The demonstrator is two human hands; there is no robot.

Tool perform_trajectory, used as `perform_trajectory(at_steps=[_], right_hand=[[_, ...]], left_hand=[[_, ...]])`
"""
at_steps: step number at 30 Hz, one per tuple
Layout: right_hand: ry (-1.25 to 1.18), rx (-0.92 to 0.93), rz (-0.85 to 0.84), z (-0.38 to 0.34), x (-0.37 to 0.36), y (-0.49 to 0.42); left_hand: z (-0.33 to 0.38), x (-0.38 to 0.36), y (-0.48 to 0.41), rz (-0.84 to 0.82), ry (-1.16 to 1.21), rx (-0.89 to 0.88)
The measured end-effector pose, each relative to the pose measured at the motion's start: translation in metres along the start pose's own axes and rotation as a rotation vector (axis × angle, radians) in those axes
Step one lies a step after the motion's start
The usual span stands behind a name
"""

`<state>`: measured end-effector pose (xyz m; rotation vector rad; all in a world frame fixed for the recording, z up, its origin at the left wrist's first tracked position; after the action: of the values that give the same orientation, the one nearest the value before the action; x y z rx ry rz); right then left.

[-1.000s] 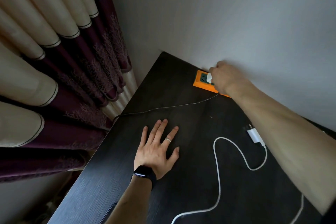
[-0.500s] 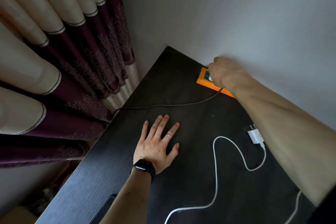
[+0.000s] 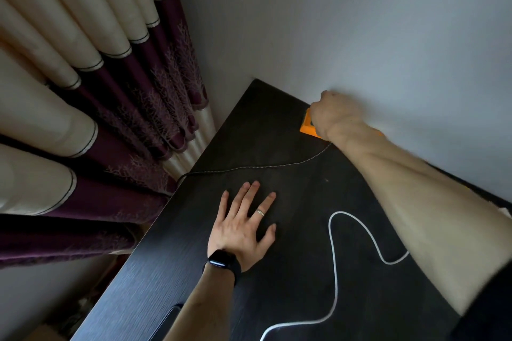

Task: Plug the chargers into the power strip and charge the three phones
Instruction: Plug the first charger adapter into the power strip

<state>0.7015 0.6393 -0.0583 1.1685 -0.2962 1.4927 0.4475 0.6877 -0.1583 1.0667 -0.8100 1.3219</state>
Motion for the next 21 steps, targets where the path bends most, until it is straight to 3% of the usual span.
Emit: perform_trajectory(at_steps=[3,7,9,12,16,21], right_hand=[[-0.109,-0.114,0.215,-0.001,-0.005,0.026],[-0.577,-0.115,0.638,-0.024,-0.015,0.118],[-0.692,-0.086,0.601,-0.049,-0.049,0.154],[-0.813,-0.070,0.387,-0.090,-0.113,0.181],[-0.723,-0.073,0.287,-0.122,-0.151,0.197],[-0.757,-0.116,0.281,-0.117,-0.148,0.192]], left_hand=[[0.002,0.002,0.002,0.023,0.008,-0.001],[0.004,0.009,-0.002,0.059,0.011,-0.018],[0.004,0.010,-0.003,0.076,0.019,-0.031],[0.004,0.015,0.001,0.171,0.107,-0.039],[-0.013,0.041,0.011,0.426,0.222,0.002],[-0.083,0.081,-0.004,0.451,-0.071,0.254]])
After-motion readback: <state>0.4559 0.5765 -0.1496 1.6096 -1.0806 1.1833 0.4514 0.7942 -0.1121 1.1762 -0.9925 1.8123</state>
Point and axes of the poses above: each hand's wrist, its own y-axis away from the middle knuckle, its own x-axis out of the back of the hand, z = x × y, the point moved 10 cm from there along -y, towards the middle knuckle, and after that the axes turned 6 degrees about -x, right-handed, at the moved point
